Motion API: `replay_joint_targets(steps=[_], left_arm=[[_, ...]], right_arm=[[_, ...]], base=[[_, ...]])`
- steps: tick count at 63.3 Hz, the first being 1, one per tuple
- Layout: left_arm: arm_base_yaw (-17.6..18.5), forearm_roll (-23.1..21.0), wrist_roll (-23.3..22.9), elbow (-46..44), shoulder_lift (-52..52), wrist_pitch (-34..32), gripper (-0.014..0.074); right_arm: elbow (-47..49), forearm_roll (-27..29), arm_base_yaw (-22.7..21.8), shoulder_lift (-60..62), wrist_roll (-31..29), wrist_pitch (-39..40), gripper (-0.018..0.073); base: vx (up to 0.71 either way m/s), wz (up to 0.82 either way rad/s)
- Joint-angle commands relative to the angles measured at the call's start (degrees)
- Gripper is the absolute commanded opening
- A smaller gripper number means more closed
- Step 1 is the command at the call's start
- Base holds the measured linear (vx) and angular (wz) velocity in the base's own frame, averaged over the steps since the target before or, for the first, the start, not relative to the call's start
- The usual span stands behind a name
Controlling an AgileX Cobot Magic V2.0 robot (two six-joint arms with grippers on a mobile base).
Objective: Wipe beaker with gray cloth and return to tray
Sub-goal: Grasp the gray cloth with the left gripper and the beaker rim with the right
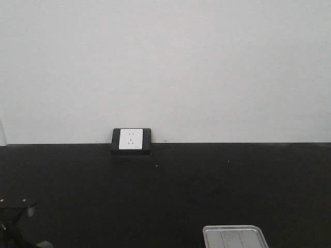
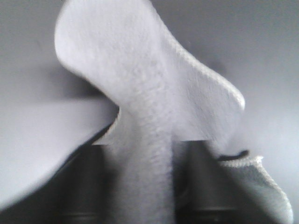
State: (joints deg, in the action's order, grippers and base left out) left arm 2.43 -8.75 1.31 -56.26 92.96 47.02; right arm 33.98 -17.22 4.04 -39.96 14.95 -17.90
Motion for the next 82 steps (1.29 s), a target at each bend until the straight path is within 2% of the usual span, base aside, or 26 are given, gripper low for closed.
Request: replay_joint_targets(steps=[1, 9, 17, 27, 30, 36, 51, 59, 64, 71, 82], left_arm=[[0.4, -0.9, -0.1, -1.6, -3.1, -0.4, 0.0216], [0.4, -0.8, 0.5, -1.6, -6.5, -2.4, -0.0011], [0.4, -0.8, 0.9, -1.6, -10.9, -4.7, -0.0008], [0.4, -0.8, 0.9, -1.6, -15.4, -5.7, -0.0006], [0.4, -0.8, 0.9, -1.6, -16.3, -5.7, -0.0006], [0.4, -0.8, 0.8, -1.6, -17.5, -5.7, -0.0006], [0.4, -0.8, 0.8, -1.5, -17.8, -5.6, -0.0006], [0.4, -0.8, 0.8, -1.6, -17.8, -5.7, -0.0006], [0.4, -0.8, 0.8, -1.6, -17.8, -5.7, -0.0006], [0.4, -0.8, 0.8, -1.6, -17.8, -5.7, -0.0006], [0.4, -0.8, 0.8, -1.6, -17.8, -5.7, -0.0006]], right_arm=[[2.0, 2.4, -0.3, -0.6, -0.5, 2.2, 0.0523], [2.1, 8.1, -0.1, -3.7, -2.5, -1.6, 0.0523], [3.9, 19.5, -0.1, -8.2, -11.6, -4.8, 0.0523], [10.8, 33.8, -0.1, -17.0, -27.5, -15.5, 0.0515], [13.1, 37.2, -0.1, -20.4, -30.2, -18.9, 0.0508], [17.9, 40.7, -0.1, -26.0, -32.7, -23.4, 0.0491], [27.9, 40.8, 0.0, -37.6, -35.0, -32.3, 0.047], [30.2, 37.4, 4.2, -41.2, -34.6, -31.8, 0.047], [30.7, 33.3, 8.3, -43.6, -31.7, -30.2, 0.047], [31.8, 27.1, 11.5, -47.2, -23.2, -29.8, 0.047], [33.7, 25.5, 13.3, -52.5, -19.8, -30.2, 0.047]], base=[[0.0, 0.0], [0.0, 0.0], [0.0, 0.0], [0.0, 0.0], [0.0, 0.0], [0.0, 0.0], [0.0, 0.0], [0.0, 0.0], [0.0, 0.0], [0.0, 0.0], [0.0, 0.0]])
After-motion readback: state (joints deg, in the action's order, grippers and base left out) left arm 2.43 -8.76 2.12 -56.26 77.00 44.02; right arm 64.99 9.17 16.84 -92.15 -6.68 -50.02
